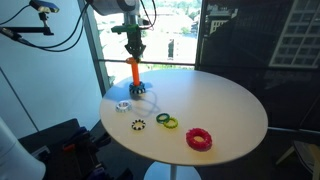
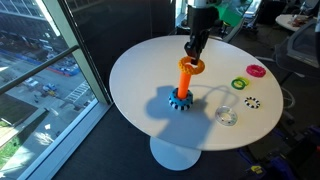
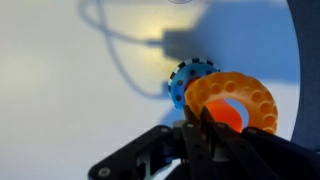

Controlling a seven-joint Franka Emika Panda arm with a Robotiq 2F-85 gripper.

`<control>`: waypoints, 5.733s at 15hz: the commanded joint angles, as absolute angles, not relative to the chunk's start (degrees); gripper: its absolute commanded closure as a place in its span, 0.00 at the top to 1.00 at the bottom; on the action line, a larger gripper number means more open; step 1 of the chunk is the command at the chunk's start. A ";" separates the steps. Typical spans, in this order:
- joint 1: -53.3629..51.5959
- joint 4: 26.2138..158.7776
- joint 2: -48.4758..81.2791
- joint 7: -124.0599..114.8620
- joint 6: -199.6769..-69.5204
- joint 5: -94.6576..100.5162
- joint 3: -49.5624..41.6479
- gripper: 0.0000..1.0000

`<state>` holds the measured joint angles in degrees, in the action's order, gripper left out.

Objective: Put the orange ring on the stack

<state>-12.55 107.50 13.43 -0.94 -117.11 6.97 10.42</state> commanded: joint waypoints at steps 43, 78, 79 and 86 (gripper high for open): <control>-12.32 105.79 14.09 -2.15 -120.25 12.23 8.08 1.00; -12.16 106.64 12.85 -2.45 -118.20 6.01 9.16 1.00; -12.14 106.66 13.01 -2.26 -118.61 5.85 9.21 1.00; -12.52 106.71 14.30 -2.44 -122.69 6.96 9.07 1.00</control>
<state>-12.48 106.63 14.02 -1.89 -121.03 6.46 8.95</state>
